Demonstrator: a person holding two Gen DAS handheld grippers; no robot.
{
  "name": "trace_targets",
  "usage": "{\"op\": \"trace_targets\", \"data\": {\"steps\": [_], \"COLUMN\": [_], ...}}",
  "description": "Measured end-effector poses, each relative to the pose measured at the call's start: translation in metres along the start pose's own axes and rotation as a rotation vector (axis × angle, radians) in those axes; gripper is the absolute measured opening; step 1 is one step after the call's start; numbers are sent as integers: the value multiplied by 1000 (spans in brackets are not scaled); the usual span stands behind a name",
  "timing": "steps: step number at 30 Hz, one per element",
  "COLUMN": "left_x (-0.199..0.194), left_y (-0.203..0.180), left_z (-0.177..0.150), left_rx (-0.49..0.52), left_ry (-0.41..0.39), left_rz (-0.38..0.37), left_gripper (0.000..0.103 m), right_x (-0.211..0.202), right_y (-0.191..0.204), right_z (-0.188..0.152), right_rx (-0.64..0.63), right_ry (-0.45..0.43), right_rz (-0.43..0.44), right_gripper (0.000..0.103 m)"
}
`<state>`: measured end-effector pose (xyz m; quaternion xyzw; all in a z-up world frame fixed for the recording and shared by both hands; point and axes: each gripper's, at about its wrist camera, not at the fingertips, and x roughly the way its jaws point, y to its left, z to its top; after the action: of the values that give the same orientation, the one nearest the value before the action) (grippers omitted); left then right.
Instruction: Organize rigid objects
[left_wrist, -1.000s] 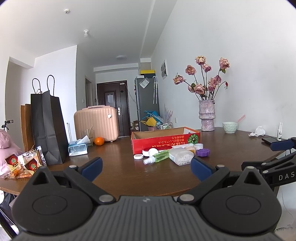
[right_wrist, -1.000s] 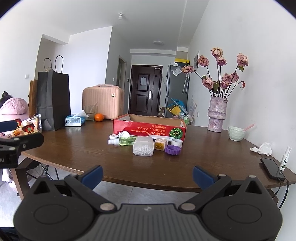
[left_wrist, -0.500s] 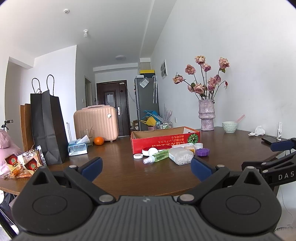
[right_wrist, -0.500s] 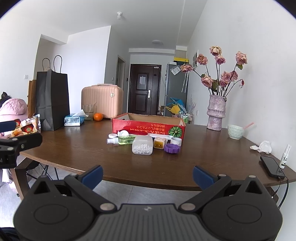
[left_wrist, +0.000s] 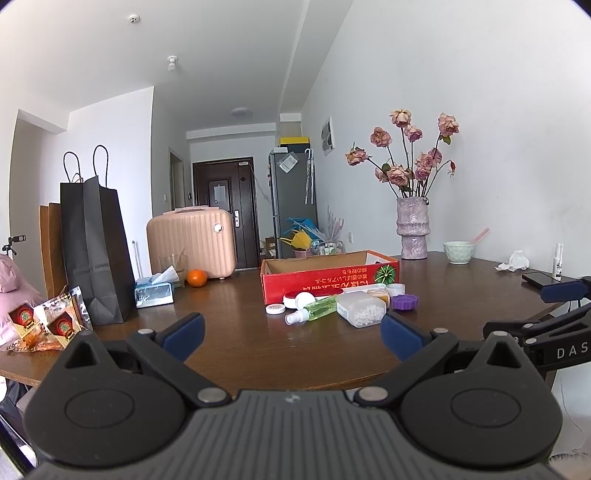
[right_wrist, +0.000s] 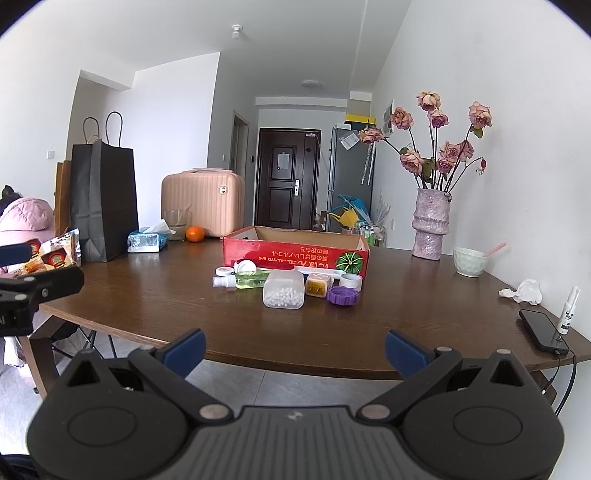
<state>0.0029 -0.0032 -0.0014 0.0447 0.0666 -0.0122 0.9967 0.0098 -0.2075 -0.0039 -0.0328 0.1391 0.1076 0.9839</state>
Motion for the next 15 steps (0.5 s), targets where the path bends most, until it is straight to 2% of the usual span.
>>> {"op": "trace_targets", "data": {"steps": [6,15], "left_x": [16,72], "left_y": [1,-6], "left_z": [-8,-20], "left_rx": [-5,25], "left_ry": [39,138], "left_rz": [4,12], "left_gripper": [103,103], "right_x": [13,65], "right_y": [-6,-21], "right_z": [-6,-13], "right_rx": [23,92], "right_ry": [19,97], "right_rz": [-10,-18], "right_gripper": [103,103]}}
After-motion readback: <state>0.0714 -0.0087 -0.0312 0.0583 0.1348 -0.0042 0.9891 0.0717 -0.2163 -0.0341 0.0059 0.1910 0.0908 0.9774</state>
